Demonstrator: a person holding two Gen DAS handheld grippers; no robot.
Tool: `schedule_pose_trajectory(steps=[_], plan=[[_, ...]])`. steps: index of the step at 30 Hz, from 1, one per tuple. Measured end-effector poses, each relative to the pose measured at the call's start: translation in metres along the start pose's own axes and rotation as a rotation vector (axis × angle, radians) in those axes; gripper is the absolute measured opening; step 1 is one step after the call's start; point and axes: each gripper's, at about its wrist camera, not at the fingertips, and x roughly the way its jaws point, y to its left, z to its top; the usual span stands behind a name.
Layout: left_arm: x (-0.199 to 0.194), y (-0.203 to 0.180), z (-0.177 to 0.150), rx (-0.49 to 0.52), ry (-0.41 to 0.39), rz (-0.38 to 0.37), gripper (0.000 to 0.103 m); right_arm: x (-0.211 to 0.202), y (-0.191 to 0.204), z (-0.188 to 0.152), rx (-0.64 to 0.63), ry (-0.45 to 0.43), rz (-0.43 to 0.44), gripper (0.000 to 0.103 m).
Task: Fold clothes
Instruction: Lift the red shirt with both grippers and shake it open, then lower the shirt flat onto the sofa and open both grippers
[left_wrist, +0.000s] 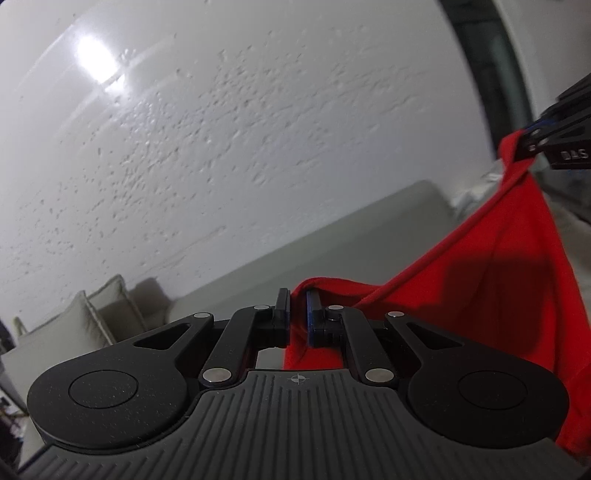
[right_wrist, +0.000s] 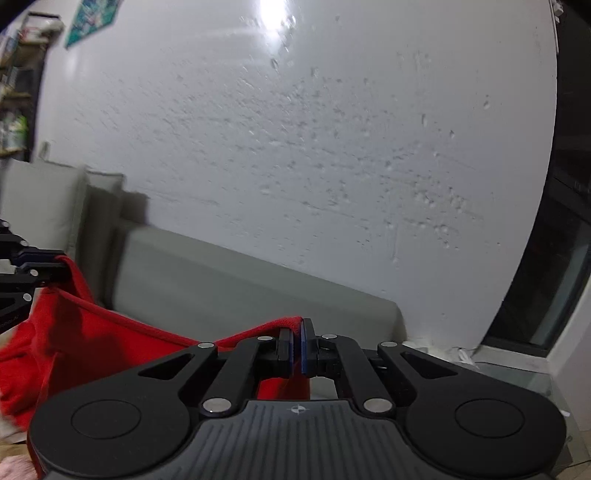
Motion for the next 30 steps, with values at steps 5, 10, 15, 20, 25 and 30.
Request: schedule_pose_trajectory(steps=[5, 10, 15, 20, 25, 30], plan=[[-0.017, 0.043, 0.109, 0.020, -0.285, 0.212, 0.008, -0.031, -0.006, 0.112, -0.085, -0.332, -0.141, 0.002], [-0.031, 0.042, 0.106, 0.037, -0.308, 0.178, 0.008, -0.065, -0.010, 0.103, -0.082, -0.365, -0.109, 0.002], [0.006, -0.035, -0.020, 0.130, 0.027, -0.021, 0.008, -0.012, 0.023, -0.026, -0.071, -0.002, 0.001, 0.002], [0.022, -0.122, -0.154, 0.213, 0.350, -0.147, 0.008, 0.027, 0.070, -0.144, -0.022, 0.305, 0.053, 0.002], [0.000, -0.154, -0.236, 0.188, 0.543, -0.237, 0.008, 0.023, 0.117, -0.235, -0.012, 0.549, 0.118, 0.002], [-0.012, -0.159, -0.250, 0.182, 0.601, -0.281, 0.015, 0.020, 0.128, -0.258, -0.029, 0.614, 0.145, 0.003]])
